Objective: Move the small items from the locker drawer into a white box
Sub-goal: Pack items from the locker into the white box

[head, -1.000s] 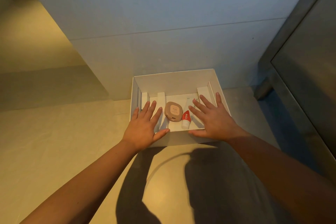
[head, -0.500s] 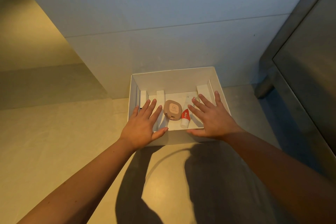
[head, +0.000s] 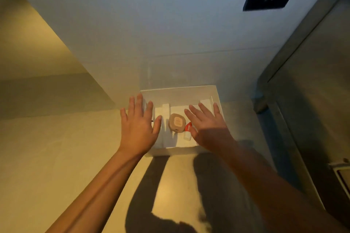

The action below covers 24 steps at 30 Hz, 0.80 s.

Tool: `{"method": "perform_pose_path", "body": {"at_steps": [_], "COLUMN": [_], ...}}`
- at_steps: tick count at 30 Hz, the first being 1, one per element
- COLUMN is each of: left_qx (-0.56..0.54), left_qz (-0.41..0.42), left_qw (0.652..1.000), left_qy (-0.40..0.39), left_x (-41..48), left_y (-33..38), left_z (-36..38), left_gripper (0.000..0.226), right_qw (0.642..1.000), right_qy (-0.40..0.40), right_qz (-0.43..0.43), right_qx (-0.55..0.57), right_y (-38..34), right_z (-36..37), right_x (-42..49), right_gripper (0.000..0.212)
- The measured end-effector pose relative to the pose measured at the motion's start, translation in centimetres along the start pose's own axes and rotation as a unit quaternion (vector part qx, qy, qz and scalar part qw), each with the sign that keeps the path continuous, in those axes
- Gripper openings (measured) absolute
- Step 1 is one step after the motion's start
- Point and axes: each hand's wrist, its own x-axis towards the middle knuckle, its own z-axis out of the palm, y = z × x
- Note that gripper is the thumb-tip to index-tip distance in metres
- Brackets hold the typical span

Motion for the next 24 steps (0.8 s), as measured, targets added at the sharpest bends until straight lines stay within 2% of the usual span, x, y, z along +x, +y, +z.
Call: {"method": "perform_pose_path", "body": {"at_steps": [3, 8, 12, 14, 16, 19, 22, 24], "left_qx": [-0.06, -0.056, -0.075, -0.087, -0.091, -0.078, -0.056, -0.068], "left_qz": [-0.053, 0.004, 0.024, 0.044, 0.059, 0.078, 0.092, 0.073], "left_qw": [0.997, 0.998, 0.997, 0.995, 0.993, 0.993, 0.988, 0.987], "left_qy": [-0.019, 0.009, 0.027, 0.036, 0.041, 0.052, 0.107, 0.123], "left_x": [-0.6, -1.9, -2.2, -2.4, -2.9, -3.6, -5.2, -6.4], "left_y": [1.1, 3.7, 6.0, 7.0, 7.9, 9.1, 10.4, 11.0], "left_z": [-5.5, -17.1, -27.6, -33.6, -37.5, -45.1, -52.2, -56.0], "left_gripper": [0.056, 0.055, 0.054, 0.054, 0.055, 0.054, 0.051, 0.049], "right_qw": [0.999, 0.995, 0.986, 0.984, 0.984, 0.988, 0.987, 0.984], "right_qy": [0.025, 0.045, 0.125, 0.138, 0.135, 0.079, 0.084, 0.102], "right_qz": [0.03, 0.069, 0.075, 0.07, 0.074, 0.092, 0.104, 0.1], "right_qx": [0.02, 0.061, 0.078, 0.088, 0.087, 0.1, 0.09, 0.103], "right_y": [-0.4, -0.7, -1.7, -2.4, -3.1, -3.5, -3.8, -4.3], "right_z": [-6.5, -19.3, -30.7, -36.7, -40.5, -47.5, -54.3, -58.5], "right_x": [-0.3, -1.6, -1.7, -1.7, -1.8, -2.1, -3.4, -4.4], "right_gripper": [0.054, 0.053, 0.055, 0.057, 0.057, 0.056, 0.059, 0.056]}}
